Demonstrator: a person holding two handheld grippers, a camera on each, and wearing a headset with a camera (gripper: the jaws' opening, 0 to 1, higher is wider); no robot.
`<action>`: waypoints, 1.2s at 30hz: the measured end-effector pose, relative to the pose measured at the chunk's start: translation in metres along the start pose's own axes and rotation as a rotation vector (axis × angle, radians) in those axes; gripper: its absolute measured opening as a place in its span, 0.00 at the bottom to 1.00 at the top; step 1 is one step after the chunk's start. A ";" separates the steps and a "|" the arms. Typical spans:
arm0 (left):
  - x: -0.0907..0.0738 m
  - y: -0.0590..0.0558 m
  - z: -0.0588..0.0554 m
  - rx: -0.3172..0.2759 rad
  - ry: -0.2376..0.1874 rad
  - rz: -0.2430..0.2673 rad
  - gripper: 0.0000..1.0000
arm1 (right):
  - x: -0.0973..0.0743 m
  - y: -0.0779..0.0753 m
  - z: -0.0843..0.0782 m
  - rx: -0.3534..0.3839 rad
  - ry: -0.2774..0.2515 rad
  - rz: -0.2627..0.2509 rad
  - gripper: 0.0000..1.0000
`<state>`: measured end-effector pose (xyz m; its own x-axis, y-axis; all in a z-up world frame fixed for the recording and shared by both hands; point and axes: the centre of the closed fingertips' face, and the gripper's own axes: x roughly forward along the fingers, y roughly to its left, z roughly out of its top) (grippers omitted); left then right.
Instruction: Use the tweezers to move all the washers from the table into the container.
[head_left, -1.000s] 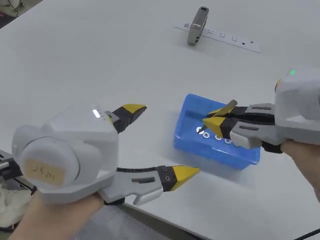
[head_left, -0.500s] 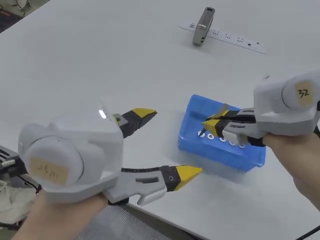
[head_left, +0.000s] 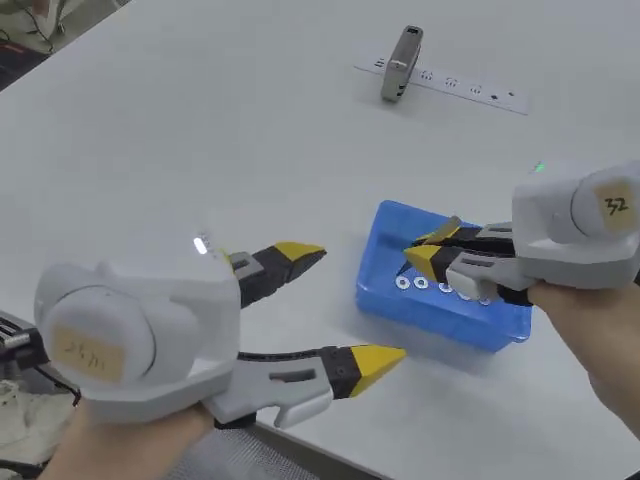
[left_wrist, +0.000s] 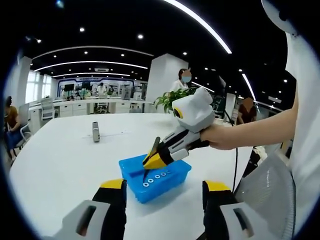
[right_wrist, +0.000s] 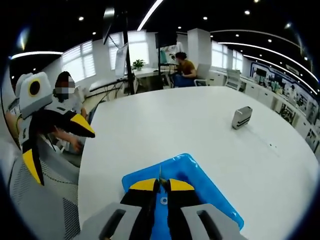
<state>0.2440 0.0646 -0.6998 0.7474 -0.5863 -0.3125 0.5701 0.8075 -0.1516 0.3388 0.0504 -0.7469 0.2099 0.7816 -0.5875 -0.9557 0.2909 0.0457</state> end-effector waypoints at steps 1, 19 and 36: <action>-0.001 0.000 0.001 -0.003 -0.003 -0.001 0.58 | -0.005 0.001 0.005 -0.004 -0.017 -0.002 0.04; 0.016 -0.057 0.032 0.099 0.055 -0.298 0.10 | -0.066 0.073 -0.042 -0.209 0.085 0.110 0.03; 0.047 -0.113 -0.009 0.426 0.375 -0.606 0.00 | -0.066 0.098 -0.090 -0.313 0.223 0.191 0.03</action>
<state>0.2121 -0.0536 -0.7061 0.1493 -0.7905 -0.5939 0.9740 0.2210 -0.0494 0.2126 -0.0226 -0.7763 0.0057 0.6566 -0.7542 -0.9968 -0.0562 -0.0564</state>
